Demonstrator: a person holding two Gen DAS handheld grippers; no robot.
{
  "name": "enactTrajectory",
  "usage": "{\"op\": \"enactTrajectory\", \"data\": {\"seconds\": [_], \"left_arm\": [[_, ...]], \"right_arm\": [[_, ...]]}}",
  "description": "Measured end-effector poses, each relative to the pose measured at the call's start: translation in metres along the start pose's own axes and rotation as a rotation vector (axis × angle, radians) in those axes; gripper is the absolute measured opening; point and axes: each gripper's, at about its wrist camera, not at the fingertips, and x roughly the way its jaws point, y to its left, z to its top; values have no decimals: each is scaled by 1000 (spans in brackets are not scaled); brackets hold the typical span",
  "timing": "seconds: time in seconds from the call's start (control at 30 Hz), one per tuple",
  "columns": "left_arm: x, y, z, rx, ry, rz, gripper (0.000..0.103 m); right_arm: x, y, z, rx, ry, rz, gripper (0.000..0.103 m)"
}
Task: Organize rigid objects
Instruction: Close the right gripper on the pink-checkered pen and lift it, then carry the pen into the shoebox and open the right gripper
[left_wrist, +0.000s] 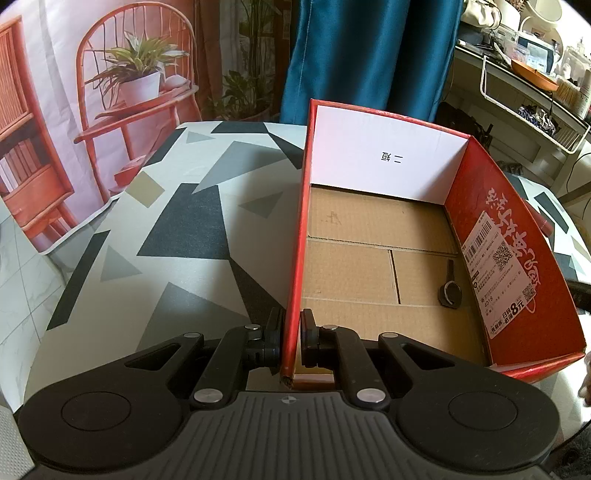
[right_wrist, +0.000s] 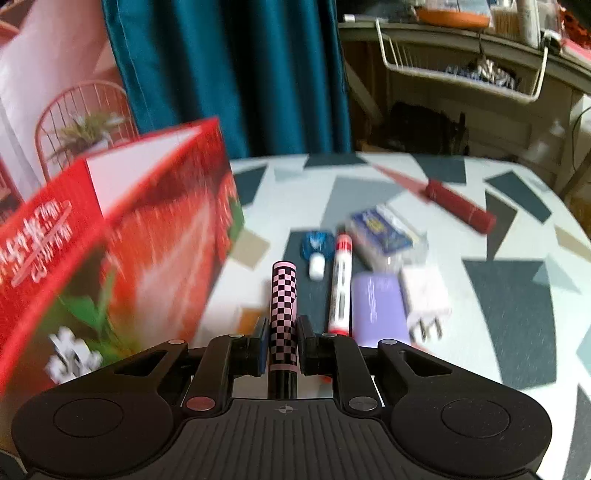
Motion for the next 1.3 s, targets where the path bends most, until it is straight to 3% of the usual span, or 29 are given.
{"op": "enactTrajectory", "data": {"seconds": [0.23,0.57,0.7,0.87,1.0,1.3], "left_arm": [[1,2,1,-10,2,-11,10],[1,2,1,-9,0,-11,10],[2,2,0,-11,0,-15,10],[2,3,0,-14,0,-16,10],[2,3,0,-19,1,-18,10],[2,4,0,-23,0,-21,10]], "right_arm": [[-26,13,35,-19,-113,83,15],[-63,51,97,-68,-284,266,15],[-49,78,99,-160,-236,311,15],[-26,102,83,-264,-155,279,15],[-18,103,68,-260,-102,268,15],[-15,96,57,-242,-74,267,15]]}}
